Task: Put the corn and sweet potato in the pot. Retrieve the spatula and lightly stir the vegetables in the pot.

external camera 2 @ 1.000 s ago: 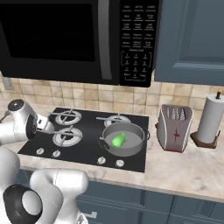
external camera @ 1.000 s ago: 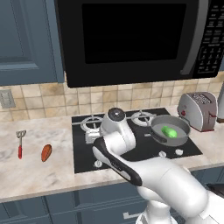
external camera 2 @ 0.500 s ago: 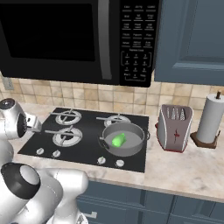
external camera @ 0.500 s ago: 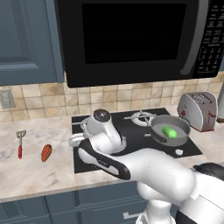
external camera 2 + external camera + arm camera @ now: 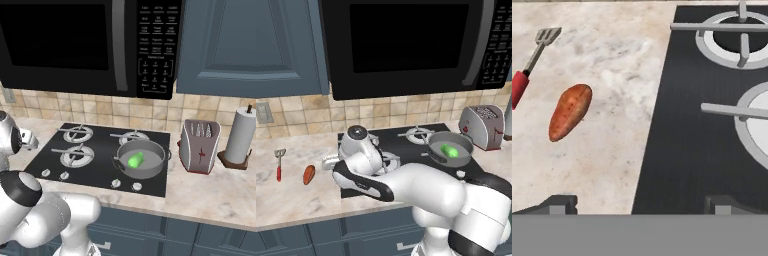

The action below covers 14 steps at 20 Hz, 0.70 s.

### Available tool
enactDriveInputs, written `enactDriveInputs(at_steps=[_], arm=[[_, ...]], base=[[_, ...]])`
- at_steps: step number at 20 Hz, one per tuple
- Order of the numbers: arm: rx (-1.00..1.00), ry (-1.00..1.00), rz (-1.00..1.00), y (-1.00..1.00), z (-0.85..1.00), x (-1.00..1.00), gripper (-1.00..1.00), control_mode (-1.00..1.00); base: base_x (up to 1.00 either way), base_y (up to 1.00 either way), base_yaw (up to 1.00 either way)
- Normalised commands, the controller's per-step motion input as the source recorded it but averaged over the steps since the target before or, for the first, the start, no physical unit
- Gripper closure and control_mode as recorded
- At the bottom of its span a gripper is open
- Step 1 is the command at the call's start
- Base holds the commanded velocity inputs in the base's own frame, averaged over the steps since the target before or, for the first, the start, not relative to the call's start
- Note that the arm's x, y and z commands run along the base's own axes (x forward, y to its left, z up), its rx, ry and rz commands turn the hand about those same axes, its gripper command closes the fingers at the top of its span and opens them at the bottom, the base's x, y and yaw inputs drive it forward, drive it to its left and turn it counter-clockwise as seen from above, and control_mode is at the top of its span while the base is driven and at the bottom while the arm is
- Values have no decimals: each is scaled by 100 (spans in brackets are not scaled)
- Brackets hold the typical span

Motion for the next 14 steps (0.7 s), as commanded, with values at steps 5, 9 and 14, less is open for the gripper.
enactDriveInputs(at_steps=[5,9,14], arm=[[-4,12,0,40,0,4,-100,-100],[-1,9,0,42,0,9,-100,-100],[0,2,0,38,-1,1,-100,-100]], base=[[0,0,0],[0,0,0],[0,0,0]])
